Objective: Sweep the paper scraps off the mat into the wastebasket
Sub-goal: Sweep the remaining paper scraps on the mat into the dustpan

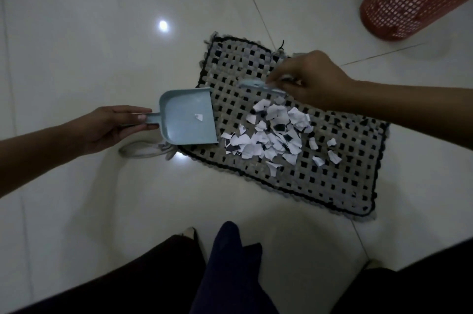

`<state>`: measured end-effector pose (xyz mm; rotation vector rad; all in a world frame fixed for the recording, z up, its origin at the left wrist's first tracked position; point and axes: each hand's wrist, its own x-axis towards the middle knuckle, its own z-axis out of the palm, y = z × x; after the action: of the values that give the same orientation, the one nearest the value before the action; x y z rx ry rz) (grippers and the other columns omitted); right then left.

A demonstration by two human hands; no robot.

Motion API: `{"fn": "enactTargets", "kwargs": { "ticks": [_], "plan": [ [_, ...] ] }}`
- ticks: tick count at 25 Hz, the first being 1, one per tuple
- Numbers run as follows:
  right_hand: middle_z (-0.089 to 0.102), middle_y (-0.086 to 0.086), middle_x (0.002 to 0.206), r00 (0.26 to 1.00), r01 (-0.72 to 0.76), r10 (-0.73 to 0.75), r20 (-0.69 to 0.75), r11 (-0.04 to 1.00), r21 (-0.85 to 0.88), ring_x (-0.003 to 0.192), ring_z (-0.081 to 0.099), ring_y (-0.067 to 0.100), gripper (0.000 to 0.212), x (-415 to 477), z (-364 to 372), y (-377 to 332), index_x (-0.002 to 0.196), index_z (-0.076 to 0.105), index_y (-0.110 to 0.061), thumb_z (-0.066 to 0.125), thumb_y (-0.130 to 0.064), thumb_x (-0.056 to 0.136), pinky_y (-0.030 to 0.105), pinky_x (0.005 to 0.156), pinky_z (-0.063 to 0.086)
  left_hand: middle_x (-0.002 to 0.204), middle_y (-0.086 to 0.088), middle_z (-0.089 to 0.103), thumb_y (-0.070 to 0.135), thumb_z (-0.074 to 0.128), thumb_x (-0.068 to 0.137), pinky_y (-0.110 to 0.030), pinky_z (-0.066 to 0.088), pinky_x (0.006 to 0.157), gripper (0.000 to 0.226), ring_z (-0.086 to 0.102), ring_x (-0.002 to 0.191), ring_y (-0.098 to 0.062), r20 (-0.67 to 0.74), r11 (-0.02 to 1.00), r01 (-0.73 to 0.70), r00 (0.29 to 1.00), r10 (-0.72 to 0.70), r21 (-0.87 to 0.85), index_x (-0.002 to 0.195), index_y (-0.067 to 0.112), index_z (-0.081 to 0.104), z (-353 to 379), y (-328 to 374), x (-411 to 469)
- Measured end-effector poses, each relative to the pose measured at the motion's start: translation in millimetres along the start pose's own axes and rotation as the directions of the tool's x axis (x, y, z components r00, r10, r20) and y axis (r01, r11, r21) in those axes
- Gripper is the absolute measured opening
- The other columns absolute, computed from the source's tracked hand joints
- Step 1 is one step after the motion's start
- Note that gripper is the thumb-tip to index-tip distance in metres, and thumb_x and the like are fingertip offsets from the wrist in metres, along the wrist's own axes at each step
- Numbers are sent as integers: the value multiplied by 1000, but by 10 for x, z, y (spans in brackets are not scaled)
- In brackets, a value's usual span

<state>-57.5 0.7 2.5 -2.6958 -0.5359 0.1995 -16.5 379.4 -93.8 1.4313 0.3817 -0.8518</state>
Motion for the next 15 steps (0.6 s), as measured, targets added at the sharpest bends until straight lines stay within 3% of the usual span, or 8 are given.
{"fn": "enactTargets", "kwargs": {
  "ticks": [1, 2, 4, 7, 9, 15],
  "plan": [
    [74, 11, 93, 986, -116, 135, -95, 977, 181, 74, 69, 18, 17, -13, 23, -91, 102, 70, -7, 61, -13, 89, 27, 67, 56, 93, -9, 75, -5, 48, 87, -17, 55, 73, 33, 72, 87, -18, -4, 1000, 4, 1000, -4, -11, 78, 9, 77, -9, -24, -12],
    [74, 11, 91, 962, -207, 260, -89, 900, 383, 75, 71, 20, 15, -54, 64, -204, 99, 71, -6, 62, -14, 89, 31, 69, 60, 92, -9, 75, -5, 48, 87, -17, 55, 73, 34, 72, 87, -18, -8, 1000, 9, 1000, -9, -17, 77, 9, 77, -14, -46, -29],
    [74, 13, 88, 929, -334, 360, 82, 724, 604, 76, 72, 21, 14, -220, 277, -401, 95, 71, -3, 63, -12, 88, 36, 70, 63, 89, -9, 75, -6, 46, 87, -16, 55, 69, 37, 72, 84, -17, -14, 1000, 16, 1000, -17, -12, 75, 9, 77, -9, -71, -62],
    [73, 19, 86, 914, -397, 361, 187, 697, 597, 75, 71, 29, 13, -449, 688, -557, 90, 73, -2, 65, -12, 87, 45, 71, 61, 88, -8, 75, -6, 45, 88, -15, 55, 68, 38, 72, 82, -16, -14, 1000, 27, 1000, -27, 3, 75, 9, 77, 22, -60, -92],
    [73, 20, 84, 889, -428, 435, 141, 683, 592, 74, 71, 32, 12, -451, 793, -481, 88, 73, -3, 66, -13, 86, 50, 72, 59, 88, -8, 76, -6, 46, 88, -16, 55, 68, 37, 72, 82, -16, -15, 999, 34, 999, -33, 11, 75, 9, 77, 39, -61, -95],
    [73, 19, 86, 848, -445, 530, 6, 706, 551, 73, 71, 30, 11, -371, 513, -37, 89, 72, -6, 64, -12, 88, 46, 70, 61, 86, -8, 76, -6, 47, 87, -17, 55, 69, 36, 72, 80, -15, -5, 998, 52, 999, -52, 26, 74, 8, 77, 177, -66, -63]
  ]
}}
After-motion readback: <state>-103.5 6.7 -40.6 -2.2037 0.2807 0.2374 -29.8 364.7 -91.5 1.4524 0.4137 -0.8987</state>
